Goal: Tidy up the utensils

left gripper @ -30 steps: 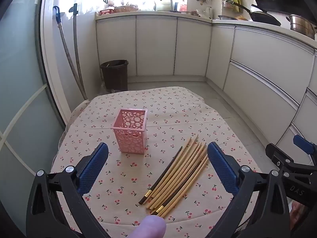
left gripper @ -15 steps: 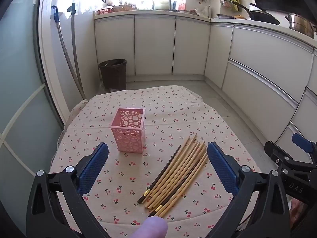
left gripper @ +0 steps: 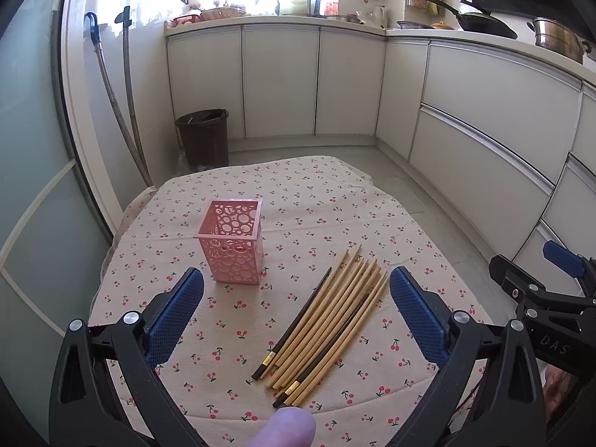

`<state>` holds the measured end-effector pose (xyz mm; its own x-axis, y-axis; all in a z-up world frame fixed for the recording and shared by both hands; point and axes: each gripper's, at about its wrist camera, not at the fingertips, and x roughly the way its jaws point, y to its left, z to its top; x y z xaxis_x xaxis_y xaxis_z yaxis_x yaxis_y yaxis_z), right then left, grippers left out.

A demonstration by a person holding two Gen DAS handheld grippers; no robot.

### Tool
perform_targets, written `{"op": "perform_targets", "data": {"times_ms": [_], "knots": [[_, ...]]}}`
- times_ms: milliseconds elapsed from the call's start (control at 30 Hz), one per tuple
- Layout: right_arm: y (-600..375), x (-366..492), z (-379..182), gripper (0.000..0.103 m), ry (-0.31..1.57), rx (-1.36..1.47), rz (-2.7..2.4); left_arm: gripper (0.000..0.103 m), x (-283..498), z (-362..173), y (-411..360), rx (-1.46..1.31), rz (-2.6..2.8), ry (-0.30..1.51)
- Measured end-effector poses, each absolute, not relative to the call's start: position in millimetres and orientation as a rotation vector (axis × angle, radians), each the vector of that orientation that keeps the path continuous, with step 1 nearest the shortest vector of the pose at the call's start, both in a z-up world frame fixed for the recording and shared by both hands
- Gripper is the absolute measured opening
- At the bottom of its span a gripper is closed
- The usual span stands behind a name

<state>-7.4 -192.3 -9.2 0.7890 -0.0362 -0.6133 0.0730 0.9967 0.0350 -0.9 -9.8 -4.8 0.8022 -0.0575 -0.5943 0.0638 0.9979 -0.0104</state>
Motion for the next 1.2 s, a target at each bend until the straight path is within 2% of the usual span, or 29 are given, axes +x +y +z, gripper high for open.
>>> {"op": "perform_targets", "data": {"times_ms": [1200], "knots": [[-192.1,-8.4,-8.7,0.098,0.66,0.056,-0.051,0.096,2.6,-7.5,-5.4,0.01,-0.058,0.645]]}}
